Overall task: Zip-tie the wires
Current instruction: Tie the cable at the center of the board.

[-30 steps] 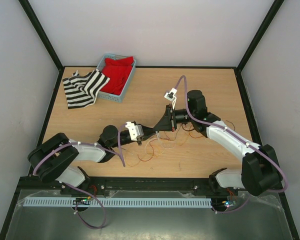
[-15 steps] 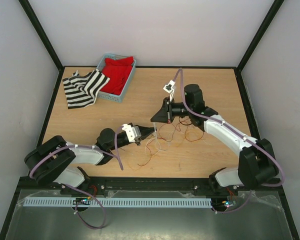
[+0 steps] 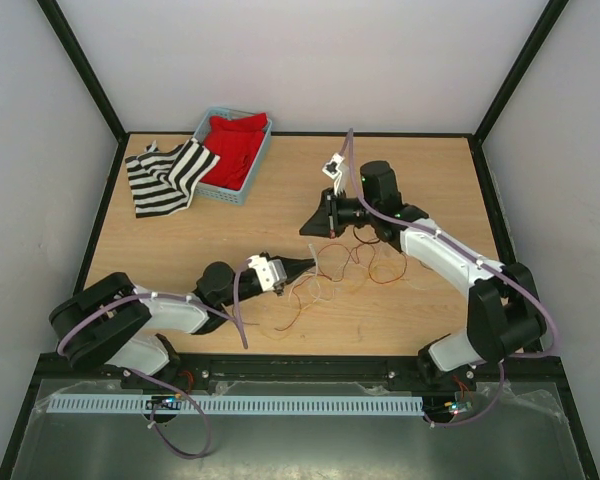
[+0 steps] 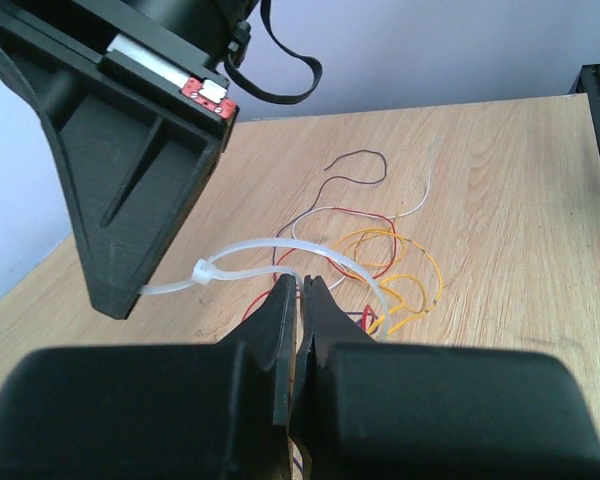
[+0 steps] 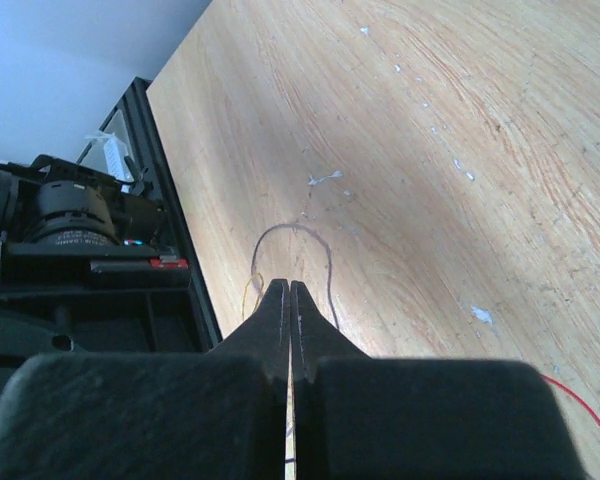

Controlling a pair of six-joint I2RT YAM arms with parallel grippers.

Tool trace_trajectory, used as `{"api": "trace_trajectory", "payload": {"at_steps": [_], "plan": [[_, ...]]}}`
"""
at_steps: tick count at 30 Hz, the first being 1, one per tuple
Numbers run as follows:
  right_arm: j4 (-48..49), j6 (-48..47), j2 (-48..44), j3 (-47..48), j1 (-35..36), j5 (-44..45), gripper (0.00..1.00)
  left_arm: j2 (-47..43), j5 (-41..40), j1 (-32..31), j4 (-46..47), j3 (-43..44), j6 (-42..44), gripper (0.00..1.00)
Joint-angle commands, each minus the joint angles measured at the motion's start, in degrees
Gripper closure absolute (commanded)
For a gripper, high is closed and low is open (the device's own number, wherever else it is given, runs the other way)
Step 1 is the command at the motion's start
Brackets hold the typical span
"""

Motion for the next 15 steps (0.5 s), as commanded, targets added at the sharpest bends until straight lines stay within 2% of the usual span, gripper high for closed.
{"api": "trace_trajectory", "payload": {"at_steps": [1,9,15], "plan": [[3.11,-2.25,2.15,4.23,-0.56,5.69,1.0,0.38,4.87,-2.67,2.41,-0.96,-0.83,1.0],[3.44,-2.07,4.08,7.35,-0.58,5.23,1.0,1.74,1.04,-2.65,2.5,-5.09,-3.81,1.0],[5.47,-0.55,1.75,2.55,-0.58,1.66,1.0,1.03,-4.49,0.78,2.49,-6.68,-7.89,0.99]]}}
